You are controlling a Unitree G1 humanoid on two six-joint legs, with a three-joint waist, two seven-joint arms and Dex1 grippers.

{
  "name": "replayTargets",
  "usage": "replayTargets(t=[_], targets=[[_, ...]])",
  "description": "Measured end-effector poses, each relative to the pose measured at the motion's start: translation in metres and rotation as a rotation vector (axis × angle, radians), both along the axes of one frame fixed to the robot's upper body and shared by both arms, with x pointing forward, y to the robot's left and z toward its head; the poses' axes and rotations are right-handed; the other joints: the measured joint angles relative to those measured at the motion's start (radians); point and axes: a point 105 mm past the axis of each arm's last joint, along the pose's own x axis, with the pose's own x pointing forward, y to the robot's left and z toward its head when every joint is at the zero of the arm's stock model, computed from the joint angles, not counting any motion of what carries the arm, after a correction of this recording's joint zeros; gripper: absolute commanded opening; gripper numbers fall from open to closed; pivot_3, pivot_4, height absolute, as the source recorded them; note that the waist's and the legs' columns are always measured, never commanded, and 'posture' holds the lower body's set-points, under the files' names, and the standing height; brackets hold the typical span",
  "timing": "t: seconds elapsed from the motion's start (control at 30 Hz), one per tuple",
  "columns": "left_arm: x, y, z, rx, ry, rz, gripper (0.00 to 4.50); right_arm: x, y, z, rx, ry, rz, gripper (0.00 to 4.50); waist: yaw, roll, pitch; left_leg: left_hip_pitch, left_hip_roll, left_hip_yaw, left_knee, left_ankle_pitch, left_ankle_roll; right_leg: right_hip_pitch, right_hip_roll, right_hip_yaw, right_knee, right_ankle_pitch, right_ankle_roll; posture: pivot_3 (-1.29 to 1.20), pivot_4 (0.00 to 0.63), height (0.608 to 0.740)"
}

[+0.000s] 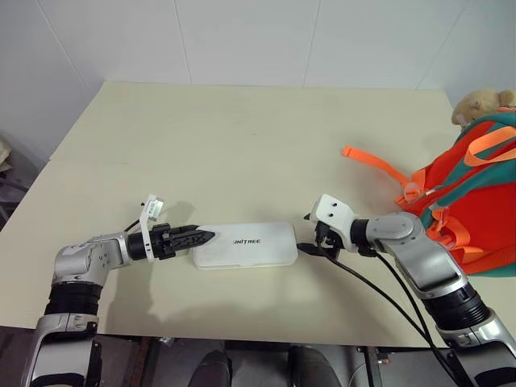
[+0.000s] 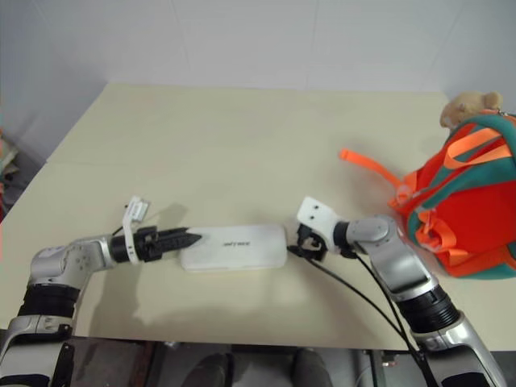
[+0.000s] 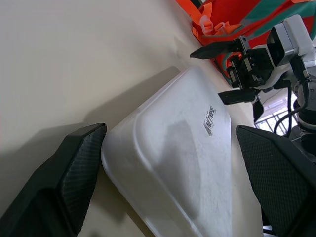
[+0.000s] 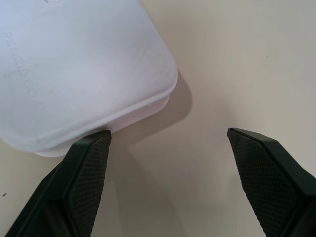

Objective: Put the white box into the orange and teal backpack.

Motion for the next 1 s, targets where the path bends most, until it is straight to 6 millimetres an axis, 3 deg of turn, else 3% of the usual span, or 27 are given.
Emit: replayTargets(t=[0.37,0.57,0.87,1.0], targets=[[0.0,-0.005,0.0,0.018,-0.004,-0.033,4.48,0.002,0.001,-0.001,-0.013,-0.007,0.004,4.5,0.0,0.0,0.0,0.0,0.0,0.0,0.0,0.0,0.0,0.0,0.0,0.0,0.0,0.0,0.0,0.0,0.15,0.74],[0.002,0.003,0.001,0.025,-0.015,0.013,4.48,0.002,0.001,-0.001,-0.012,-0.008,0.006,4.5,-0.003,0.0,0.0,0.001,0.0,0.0,0.002,0.0,0.0,0.0,0.0,0.0,0.003,0.0,0.0,0.0,0.15,0.74],[-0.026,0.036,-0.001,0.071,0.042,0.077,4.48,0.011,-0.006,-0.002,-0.039,-0.026,-0.044,4.5,-0.034,0.0,0.0,0.003,0.001,0.0,0.0,-0.002,0.003,-0.001,0.001,0.003,0.005,0.0,-0.001,0.0,0.15,0.74],[-0.037,0.037,-0.001,0.045,0.077,0.086,4.48,0.019,-0.002,0.001,-0.035,-0.048,-0.064,4.5,-0.026,0.0,0.0,0.003,0.001,0.0,0.0,-0.002,0.004,-0.001,0.0,0.003,0.004,0.0,-0.001,0.0,0.15,0.74]])
